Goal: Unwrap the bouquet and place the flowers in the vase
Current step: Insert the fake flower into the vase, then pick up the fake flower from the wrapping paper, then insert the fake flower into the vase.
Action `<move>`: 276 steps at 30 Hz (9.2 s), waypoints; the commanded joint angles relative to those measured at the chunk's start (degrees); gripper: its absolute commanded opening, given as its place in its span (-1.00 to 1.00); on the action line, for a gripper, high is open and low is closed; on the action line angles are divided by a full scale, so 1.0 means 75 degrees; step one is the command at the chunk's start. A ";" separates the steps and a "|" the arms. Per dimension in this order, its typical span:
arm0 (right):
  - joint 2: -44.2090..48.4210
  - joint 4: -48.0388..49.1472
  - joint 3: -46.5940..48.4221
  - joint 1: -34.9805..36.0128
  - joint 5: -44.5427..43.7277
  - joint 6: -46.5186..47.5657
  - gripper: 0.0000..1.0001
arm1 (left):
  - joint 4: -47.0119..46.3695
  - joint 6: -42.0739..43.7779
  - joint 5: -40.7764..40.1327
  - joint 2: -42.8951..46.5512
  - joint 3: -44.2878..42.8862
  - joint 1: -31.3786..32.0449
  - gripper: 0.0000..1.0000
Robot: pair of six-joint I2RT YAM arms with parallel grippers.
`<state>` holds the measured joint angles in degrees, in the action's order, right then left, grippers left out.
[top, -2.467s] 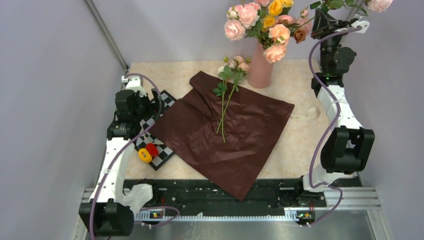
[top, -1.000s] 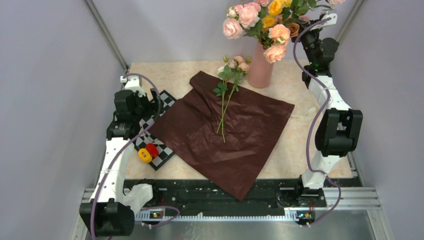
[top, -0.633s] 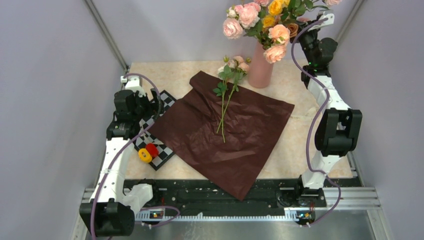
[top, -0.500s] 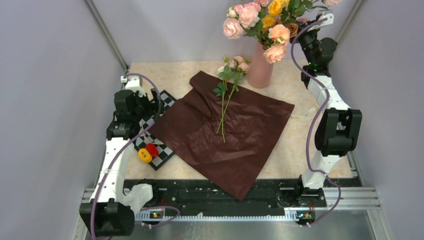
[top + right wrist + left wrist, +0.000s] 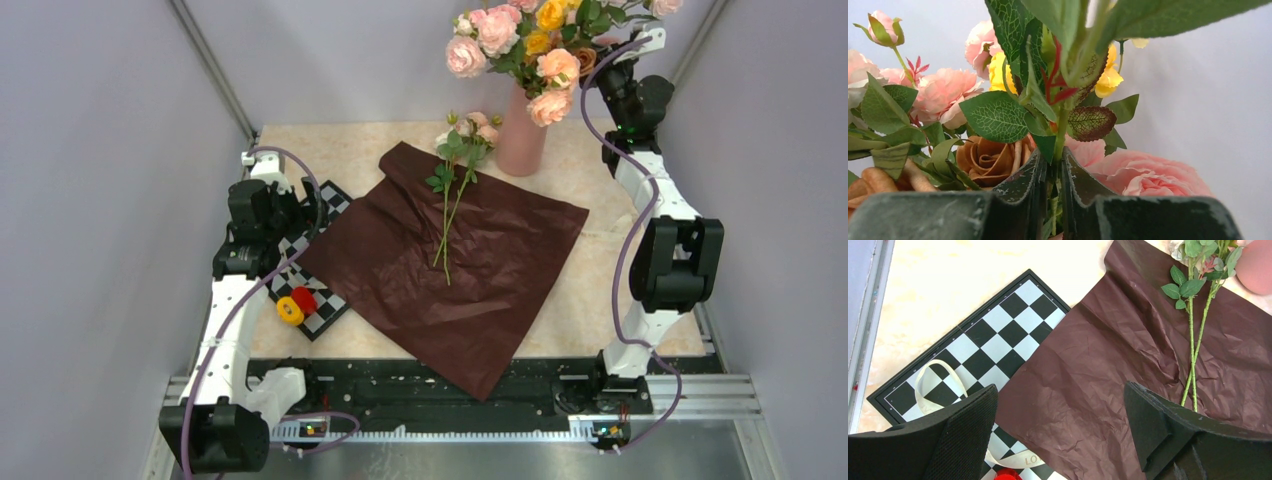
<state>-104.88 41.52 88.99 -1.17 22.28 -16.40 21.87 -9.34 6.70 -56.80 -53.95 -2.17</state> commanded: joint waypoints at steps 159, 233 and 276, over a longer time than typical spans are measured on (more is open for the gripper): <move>0.8663 -0.6593 -0.7737 0.0121 0.0527 -0.1665 0.33 | -0.1619 -0.2881 -0.0685 -0.8483 -0.4718 0.4449 -1.00; 0.6091 -0.2888 -0.4448 0.4966 0.1259 -0.2975 0.18 | -0.8029 -0.2173 -0.2930 0.0464 0.2865 0.9454 -1.00; 0.6624 -0.6638 -0.1337 0.4996 -0.2545 0.1115 -1.00 | -0.3023 -0.1833 -0.1740 0.0707 0.1202 0.7026 0.97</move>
<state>-55.33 -5.91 71.57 35.53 11.86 -15.70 -9.96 -23.33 -15.59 -53.91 -41.28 59.29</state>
